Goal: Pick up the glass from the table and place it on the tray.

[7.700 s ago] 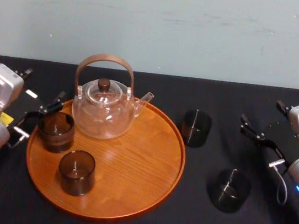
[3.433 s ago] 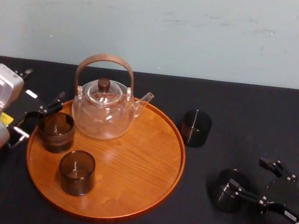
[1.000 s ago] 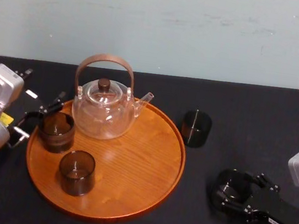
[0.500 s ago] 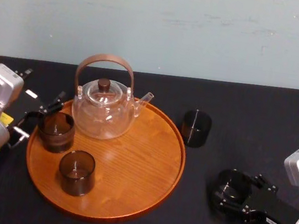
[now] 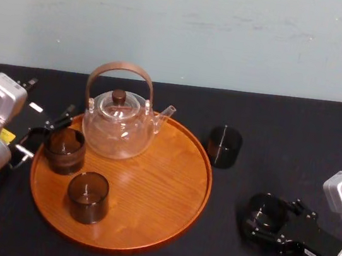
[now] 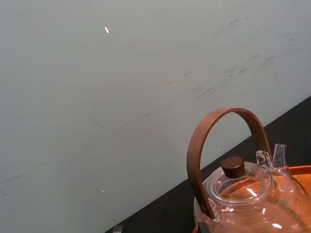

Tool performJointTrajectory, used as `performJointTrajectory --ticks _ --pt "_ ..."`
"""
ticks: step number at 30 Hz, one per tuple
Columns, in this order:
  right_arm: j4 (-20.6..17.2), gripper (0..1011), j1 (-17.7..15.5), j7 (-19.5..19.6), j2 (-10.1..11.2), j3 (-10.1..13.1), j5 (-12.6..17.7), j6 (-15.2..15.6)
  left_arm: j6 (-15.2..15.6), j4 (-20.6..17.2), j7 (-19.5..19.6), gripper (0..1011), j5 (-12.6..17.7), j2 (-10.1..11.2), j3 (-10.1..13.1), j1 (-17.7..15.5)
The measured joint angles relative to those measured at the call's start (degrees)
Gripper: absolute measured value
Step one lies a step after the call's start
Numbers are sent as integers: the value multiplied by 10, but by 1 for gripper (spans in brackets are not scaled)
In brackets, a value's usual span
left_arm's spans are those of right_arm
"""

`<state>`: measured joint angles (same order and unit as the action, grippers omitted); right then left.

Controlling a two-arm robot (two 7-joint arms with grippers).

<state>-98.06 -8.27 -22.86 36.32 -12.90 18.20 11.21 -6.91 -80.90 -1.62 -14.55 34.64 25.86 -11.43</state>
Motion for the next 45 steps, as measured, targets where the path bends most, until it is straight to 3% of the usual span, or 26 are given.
performJointTrajectory --ticks 3,8,26,36,45 --pt "0 1003 0 0 0 0 0 0 0 0 0 1001 0 0 0 0" --pt "0 905 0 0 0 0 1 0 0 0 0 1001 0 0 0 0" --pt "-1 904 0 -5 0 3 5 -1 0 0 0 1001 0 0 0 0" --pt "5 904 27 -15 0 1 7 -8 0 0 0 1001 0 0 0 0" --pt "15 905 67 -29 -4 -19 -1 -18 0 0 0 1001 0 0 0 0"
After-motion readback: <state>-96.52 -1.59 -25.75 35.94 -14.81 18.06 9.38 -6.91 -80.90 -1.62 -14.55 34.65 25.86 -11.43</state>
